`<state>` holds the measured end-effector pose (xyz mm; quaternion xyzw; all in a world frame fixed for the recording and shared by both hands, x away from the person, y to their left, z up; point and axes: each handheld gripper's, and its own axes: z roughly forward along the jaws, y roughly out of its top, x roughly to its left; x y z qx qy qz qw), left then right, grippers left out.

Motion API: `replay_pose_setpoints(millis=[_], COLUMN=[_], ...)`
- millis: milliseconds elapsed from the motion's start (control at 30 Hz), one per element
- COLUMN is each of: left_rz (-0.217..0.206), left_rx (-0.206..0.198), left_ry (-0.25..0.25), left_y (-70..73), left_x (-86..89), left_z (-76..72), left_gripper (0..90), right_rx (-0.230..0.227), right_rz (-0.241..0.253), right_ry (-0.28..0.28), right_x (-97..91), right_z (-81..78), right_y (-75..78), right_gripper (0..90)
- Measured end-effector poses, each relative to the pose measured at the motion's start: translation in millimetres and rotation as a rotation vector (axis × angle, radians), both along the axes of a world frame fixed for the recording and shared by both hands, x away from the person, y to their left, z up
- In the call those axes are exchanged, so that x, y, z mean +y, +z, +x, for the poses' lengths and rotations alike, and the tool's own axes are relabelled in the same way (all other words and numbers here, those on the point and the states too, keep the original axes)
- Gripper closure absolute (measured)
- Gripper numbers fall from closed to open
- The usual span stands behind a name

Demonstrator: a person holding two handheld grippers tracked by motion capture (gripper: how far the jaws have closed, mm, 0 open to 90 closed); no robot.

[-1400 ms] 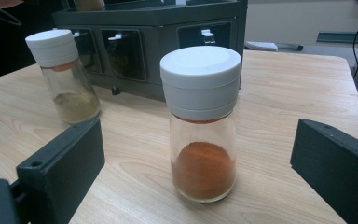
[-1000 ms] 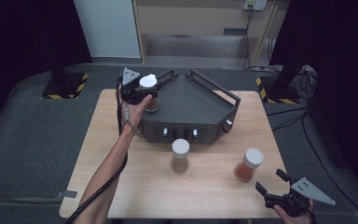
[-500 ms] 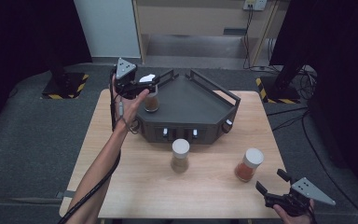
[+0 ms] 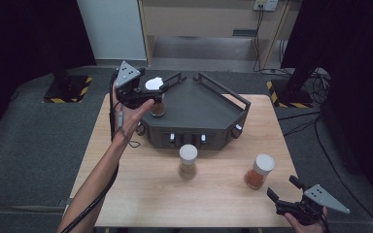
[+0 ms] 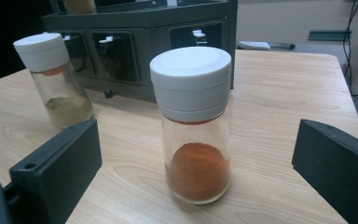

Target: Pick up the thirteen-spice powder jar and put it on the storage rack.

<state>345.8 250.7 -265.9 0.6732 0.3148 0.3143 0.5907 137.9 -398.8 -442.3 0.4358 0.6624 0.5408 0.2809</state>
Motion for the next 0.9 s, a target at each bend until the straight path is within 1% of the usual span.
replay_pose_setpoints(millis=[33,100,200,267,300,333,367,400,467,533,600,667,767,900], left_rz=[-0.005,0.003,-0.003,0.013,0.013,0.008,0.011,0.027,0.005,0.018,0.012,-0.008,0.008,0.010], left_rx=[0.001,-0.007,0.002,0.000,0.000,0.002,0.001,-0.003,0.015,0.006,0.008,0.007,0.004,0.037], left_ry=[-0.010,-0.019,-0.037,-0.037,-0.037,-0.037,-0.032,-0.018,-0.030,-0.032,-0.037,-0.053,-0.070,-0.115], left_y=[0.4,0.9,-1.3,-4.9,-4.9,-8.0,-9.3,-12.6,-16.8,-19.8,-22.7,-27.4,-32.6,-43.1], left_x=[1.4,3.6,8.6,13.8,13.8,17.3,18.8,22.3,28.7,32.6,37.0,42.5,48.3,61.4], left_z=[-1.5,-7.8,-14.9,-24.6,-24.6,-28.4,-30.8,-36.6,-39.3,-46.5,-51.8,-57.8,-66.1,-67.6], left_gripper=[3.6,3.6,3.6,3.6,3.6,3.6,3.6,3.6,3.6,3.6,3.6,3.6,3.6,3.6], right_rx=[0.001,0.002,0.002,0.001,0.001,0.002,0.003,0.003,0.002,0.001,0.001,0.003,0.001,0.001], right_rz=[-0.002,-0.002,-0.003,-0.004,-0.004,-0.004,-0.004,-0.005,-0.007,-0.006,-0.005,-0.006,-0.005,-0.011], right_ry=[0.002,0.004,0.006,0.009,0.009,0.009,0.012,0.012,0.010,0.010,0.009,0.009,0.011,0.012], right_x=[0.0,0.2,0.1,-0.3,-0.3,-0.2,-0.1,-0.1,0.4,0.3,0.2,0.1,0.1,0.7], right_z=[0.4,1.0,0.9,0.6,0.6,0.7,0.9,0.9,0.9,0.5,0.5,0.4,0.4,0.2], right_y=[0.0,0.0,0.2,0.5,0.5,0.4,0.5,0.6,0.7,0.9,0.9,1.0,1.1,1.7], right_gripper=[1.1,1.1,1.1,1.0,1.0,0.9,0.8,0.8,1.0,0.9,0.9,0.9,1.0,1.1])
